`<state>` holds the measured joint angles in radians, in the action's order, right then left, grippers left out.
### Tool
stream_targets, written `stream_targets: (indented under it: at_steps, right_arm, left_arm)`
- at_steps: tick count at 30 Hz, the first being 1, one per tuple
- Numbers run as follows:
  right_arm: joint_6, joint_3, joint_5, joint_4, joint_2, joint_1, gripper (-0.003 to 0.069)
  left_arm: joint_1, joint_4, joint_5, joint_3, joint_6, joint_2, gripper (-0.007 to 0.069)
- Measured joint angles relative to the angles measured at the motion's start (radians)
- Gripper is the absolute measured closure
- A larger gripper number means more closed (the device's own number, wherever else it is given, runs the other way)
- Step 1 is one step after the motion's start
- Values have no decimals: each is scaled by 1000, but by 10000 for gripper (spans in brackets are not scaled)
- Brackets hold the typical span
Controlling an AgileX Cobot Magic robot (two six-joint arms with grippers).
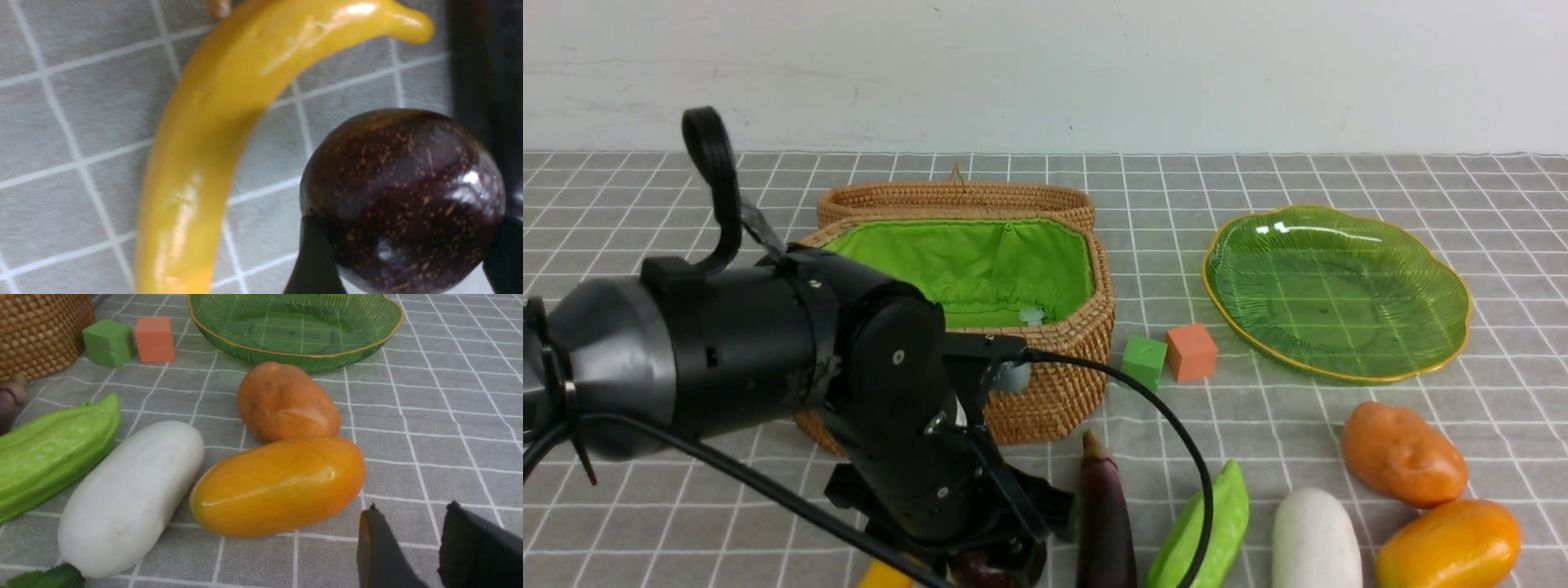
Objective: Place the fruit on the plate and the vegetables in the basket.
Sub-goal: Grab a mangosteen with your left arm and put it on the plate on the right
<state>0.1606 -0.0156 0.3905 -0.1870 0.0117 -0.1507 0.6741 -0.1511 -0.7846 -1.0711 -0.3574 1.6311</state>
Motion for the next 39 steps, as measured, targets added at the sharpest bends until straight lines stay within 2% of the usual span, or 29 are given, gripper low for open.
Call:
stream_targets:
  at_steps: [5, 9, 15, 19, 21, 23, 26, 28, 33, 39]
  right_arm:
    - [0, 0, 0, 0, 0, 0, 418]
    - [0, 0, 0, 0, 0, 0, 418]
    - [0, 0, 0, 0, 0, 0, 418]
    - [0, 0, 0, 0, 0, 0, 418]
    - [0, 0, 0, 0, 0, 0, 418]
    - [0, 0, 0, 0, 0, 0, 418]
    - [0, 0, 0, 0, 0, 0, 418]
    - [0, 0, 0, 0, 0, 0, 418]
    - [0, 0, 0, 0, 0, 0, 418]
    - [0, 0, 0, 0, 0, 0, 418]
  left_arm:
    - [0, -110, -77, -94, 125, -2, 135]
    - [0, -121, -108, -204, 147, 0, 135]
    - [0, -124, -128, -491, 200, 91, 138]
    - [0, -131, -131, -814, 219, 312, 138]
    - [0, -145, -125, -898, 226, 376, 138]
    - [0, -192, -90, -1044, 246, 497, 138]
    - [0, -243, -43, -1133, 253, 584, 138]
    - [3, -298, 48, -1198, 255, 675, 138]
    - [22, -323, 226, -1221, 254, 780, 138]
    - [36, -332, 264, -1221, 254, 819, 117]
